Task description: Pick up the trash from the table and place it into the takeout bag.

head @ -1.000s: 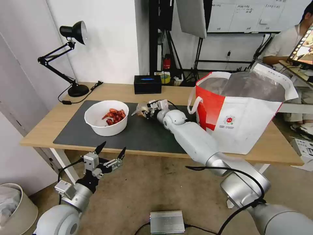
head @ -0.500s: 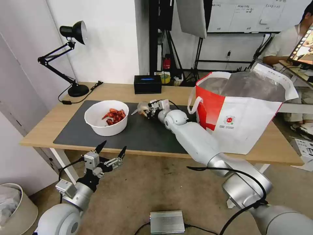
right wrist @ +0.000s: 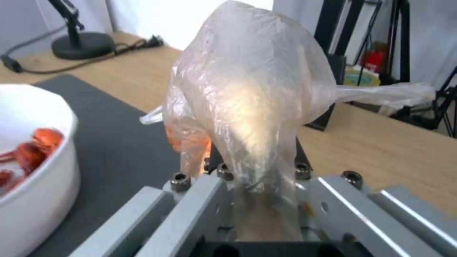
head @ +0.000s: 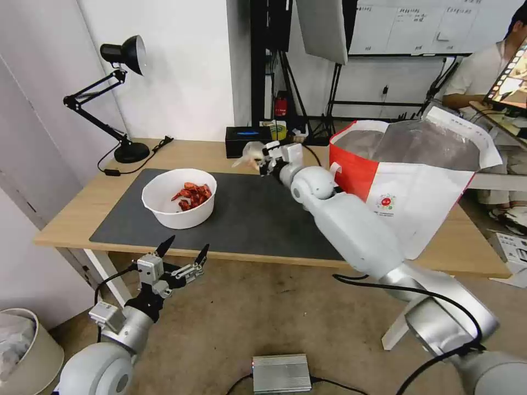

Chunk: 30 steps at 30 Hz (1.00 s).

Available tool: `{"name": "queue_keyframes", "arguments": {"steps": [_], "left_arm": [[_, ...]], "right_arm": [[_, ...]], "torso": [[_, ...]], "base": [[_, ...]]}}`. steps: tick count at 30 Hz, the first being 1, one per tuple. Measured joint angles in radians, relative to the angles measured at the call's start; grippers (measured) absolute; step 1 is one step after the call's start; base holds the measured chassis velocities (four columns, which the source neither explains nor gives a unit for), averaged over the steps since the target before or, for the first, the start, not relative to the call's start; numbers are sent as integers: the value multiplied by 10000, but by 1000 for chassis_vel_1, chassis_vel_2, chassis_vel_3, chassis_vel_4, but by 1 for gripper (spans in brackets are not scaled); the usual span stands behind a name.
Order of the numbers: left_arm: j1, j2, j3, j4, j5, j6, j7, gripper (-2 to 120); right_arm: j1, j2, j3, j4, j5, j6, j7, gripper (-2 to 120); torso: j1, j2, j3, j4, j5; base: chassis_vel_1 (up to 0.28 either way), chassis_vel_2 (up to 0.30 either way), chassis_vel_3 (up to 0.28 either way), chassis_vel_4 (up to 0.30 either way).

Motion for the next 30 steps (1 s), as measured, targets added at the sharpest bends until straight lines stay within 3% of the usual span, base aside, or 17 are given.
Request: {"name": "queue_keyframes", "arguments": {"steps": [11,30], "left_arm": [[285,81,-277,-198,-20,-1,26,100],[463,8,-334,-352,1,-4,38,100]], "right_arm": [[-271,-804,640,2409,961,-550,1101,6],[-656,-2257,1818,5206,2275,-1585,3327,4]], "torso": [[0,1,0,0,-1],[0,1,1,1,-1]], "base": [[0,0,0,0],[0,0,0,0]]}}
